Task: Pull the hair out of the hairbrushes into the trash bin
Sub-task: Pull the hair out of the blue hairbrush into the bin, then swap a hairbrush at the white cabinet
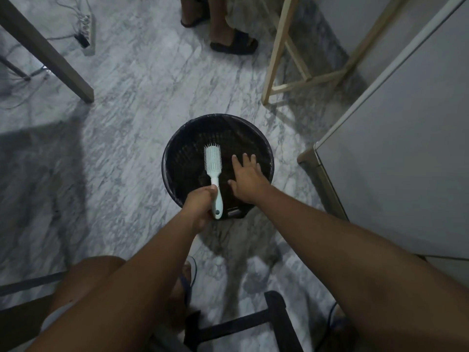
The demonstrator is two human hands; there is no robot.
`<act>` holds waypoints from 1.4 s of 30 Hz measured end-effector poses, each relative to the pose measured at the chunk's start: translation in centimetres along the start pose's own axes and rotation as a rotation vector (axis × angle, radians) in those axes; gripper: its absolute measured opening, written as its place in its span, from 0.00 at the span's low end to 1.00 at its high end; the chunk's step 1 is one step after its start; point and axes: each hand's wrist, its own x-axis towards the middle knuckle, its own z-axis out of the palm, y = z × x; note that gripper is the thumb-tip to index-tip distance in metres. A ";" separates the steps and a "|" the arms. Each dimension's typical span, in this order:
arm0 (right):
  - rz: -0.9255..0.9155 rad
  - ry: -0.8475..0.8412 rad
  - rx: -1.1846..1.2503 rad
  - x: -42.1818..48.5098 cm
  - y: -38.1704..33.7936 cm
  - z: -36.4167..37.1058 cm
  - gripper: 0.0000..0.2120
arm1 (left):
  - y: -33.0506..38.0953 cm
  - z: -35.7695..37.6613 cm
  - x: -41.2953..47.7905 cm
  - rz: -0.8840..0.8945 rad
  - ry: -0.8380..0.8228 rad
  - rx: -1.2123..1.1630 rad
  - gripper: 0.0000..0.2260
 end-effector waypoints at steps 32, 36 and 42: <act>0.689 0.814 0.134 -44.8 21.5 -49.2 0.25 | 19.1 39.2 -47.7 0.212 -0.783 0.602 0.09; 0.847 0.864 0.169 -51.2 26.2 -47.7 0.24 | 14.1 43.5 -51.3 0.182 -0.884 0.718 0.08; 1.058 0.869 0.270 -61.0 30.8 -43.5 0.28 | 5.9 48.1 -55.7 0.119 -1.000 0.874 0.07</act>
